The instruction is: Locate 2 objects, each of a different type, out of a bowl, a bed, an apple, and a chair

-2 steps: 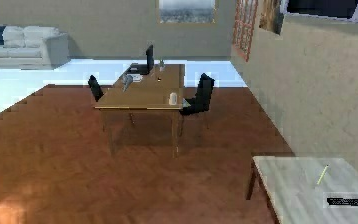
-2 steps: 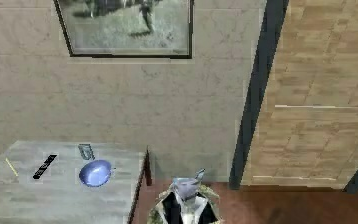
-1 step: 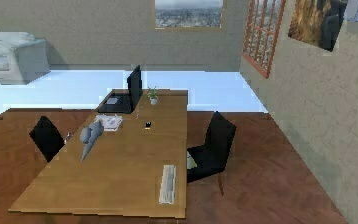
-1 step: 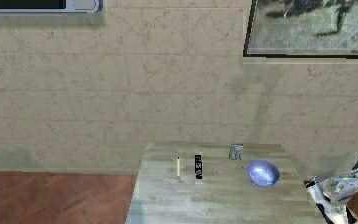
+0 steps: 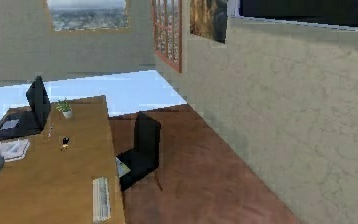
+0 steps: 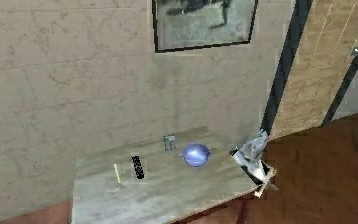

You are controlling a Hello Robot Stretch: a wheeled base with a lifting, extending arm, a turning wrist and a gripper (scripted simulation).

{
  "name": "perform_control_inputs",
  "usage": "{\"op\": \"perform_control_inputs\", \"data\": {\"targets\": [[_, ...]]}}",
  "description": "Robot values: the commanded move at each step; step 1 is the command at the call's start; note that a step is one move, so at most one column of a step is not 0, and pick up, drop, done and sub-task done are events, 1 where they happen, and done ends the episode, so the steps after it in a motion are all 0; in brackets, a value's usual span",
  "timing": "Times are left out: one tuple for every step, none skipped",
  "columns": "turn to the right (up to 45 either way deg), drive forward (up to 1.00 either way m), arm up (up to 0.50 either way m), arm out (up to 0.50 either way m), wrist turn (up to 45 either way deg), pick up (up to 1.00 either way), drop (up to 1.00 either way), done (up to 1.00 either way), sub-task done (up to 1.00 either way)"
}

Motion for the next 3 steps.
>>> {"op": "perform_control_inputs", "data": {"targets": [[0.0, 0.05, 0.0, 0.0, 0.0, 0.0, 0.0, 0.0, 0.0], [-18.0, 0.0, 0.0, 0.0, 0.0, 0.0, 0.0, 0.0, 0.0], [0.0, 0.0, 0.0, 0.0, 0.0, 0.0, 0.0, 1.0, 0.0]]}}
